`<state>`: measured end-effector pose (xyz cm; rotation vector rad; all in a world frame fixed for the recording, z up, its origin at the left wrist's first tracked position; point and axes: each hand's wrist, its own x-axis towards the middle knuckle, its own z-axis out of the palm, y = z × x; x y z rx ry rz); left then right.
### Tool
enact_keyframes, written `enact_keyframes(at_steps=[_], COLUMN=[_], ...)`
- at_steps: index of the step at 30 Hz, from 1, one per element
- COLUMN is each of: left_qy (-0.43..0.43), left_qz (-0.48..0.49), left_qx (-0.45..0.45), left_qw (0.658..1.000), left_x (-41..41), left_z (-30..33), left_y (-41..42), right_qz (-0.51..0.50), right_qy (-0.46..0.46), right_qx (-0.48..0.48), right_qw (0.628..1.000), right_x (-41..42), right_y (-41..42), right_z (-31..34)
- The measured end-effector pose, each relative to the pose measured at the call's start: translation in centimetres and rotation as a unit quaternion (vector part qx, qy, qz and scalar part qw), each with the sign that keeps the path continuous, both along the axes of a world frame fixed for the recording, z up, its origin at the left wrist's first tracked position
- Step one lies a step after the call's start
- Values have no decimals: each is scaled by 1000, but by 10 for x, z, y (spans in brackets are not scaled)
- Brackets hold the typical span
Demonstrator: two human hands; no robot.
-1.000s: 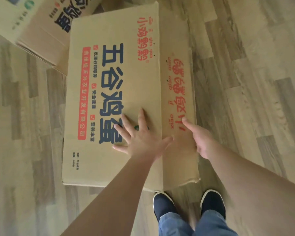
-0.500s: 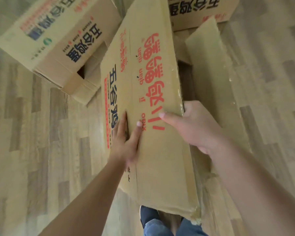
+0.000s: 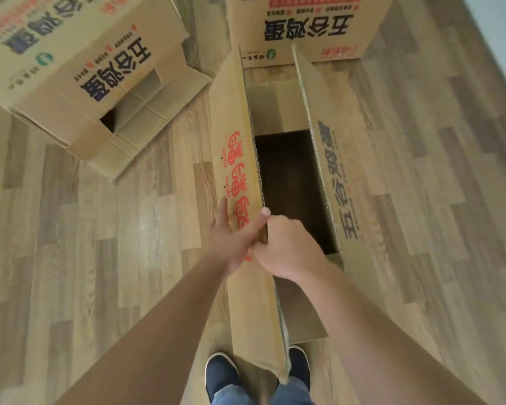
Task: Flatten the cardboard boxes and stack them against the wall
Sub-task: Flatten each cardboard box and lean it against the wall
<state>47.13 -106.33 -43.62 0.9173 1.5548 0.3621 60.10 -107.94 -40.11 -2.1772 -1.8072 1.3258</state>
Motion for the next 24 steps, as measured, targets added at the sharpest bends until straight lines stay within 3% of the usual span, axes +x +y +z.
enact_keyframes(at_steps=[2,4,7,9,13,18,21,24], left_qy=[5,50,127,150,148,141,148,123], left_qz=[12,-13,-78,-88,-47,42,72,90], left_qx=[-18,-12,-20,-27,-29,-38,-59,-59], left_qw=[1000,999,989,984,987,988,985,987], left_x=[11,20,28,33,26,-20,-26,-24], left_z=[-10,-14,-25,-33,-37,-33,-31,-42], left_y=[-1,0,-1,-3,-11,-19,-19,-3], right_qz=[51,30,-61,-131,-166,-81,-61,-127], right_qy=[-113,-171,-232,-213,-176,-166,-133,-80], right_qx=[99,155,84,46,14,35,12,21], right_qw=[987,973,967,967,970,982,989,989], right_x=[19,47,78,89,102,66,58,74], right_y=[10,17,17,17,28,2,-7,0], right_z=[10,10,-2,-13,17,48,9,-41])
